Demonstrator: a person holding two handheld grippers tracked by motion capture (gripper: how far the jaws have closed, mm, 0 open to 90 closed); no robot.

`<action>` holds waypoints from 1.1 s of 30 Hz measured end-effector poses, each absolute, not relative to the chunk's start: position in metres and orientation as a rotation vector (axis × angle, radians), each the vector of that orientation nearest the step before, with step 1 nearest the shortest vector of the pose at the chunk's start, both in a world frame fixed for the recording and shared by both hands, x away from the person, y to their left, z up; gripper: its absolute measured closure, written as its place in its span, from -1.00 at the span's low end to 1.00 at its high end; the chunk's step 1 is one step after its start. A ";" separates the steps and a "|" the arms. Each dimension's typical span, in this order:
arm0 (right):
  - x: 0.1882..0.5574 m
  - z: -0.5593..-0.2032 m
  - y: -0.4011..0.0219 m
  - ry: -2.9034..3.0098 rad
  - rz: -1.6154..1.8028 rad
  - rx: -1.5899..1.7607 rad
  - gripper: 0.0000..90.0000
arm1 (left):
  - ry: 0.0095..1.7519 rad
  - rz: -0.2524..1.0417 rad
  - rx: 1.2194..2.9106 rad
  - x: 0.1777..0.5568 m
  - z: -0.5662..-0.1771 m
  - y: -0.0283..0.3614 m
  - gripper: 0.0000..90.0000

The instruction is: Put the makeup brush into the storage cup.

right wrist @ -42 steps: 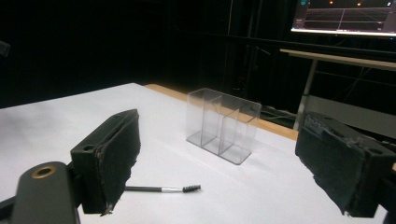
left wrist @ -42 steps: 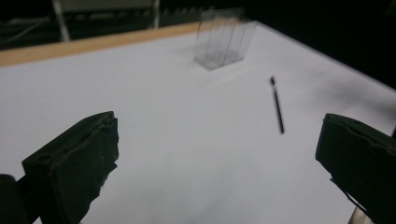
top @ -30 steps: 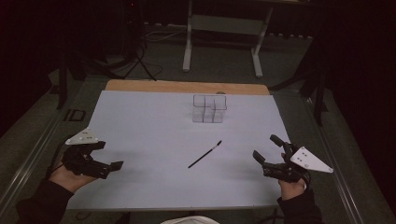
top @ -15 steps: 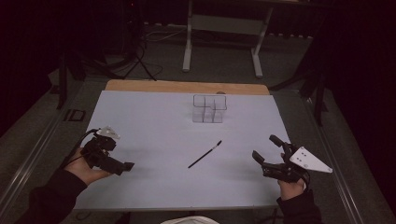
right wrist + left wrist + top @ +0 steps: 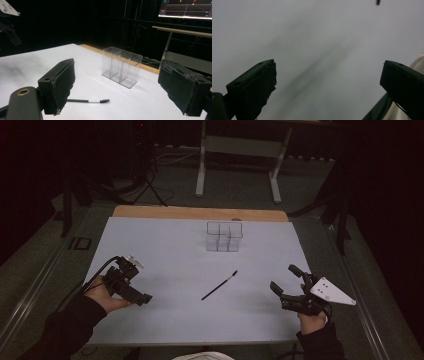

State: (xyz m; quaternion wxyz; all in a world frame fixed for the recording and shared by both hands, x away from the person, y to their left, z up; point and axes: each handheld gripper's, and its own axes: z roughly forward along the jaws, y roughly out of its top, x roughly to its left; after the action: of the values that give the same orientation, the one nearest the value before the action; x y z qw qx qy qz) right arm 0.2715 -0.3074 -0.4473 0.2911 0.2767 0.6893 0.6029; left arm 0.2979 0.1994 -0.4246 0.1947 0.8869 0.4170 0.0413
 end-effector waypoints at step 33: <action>0.272 -0.448 -0.306 1.852 1.605 0.732 -0.69 | 1.019 -0.015 2.620 0.334 -0.427 0.110 -0.94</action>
State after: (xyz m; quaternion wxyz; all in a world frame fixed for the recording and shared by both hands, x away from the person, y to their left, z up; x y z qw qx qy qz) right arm 0.2721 -0.3064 -0.4479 0.2879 0.2740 0.6935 0.6009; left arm 0.3345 0.1099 -0.4266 0.1647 0.9193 0.3575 -0.0053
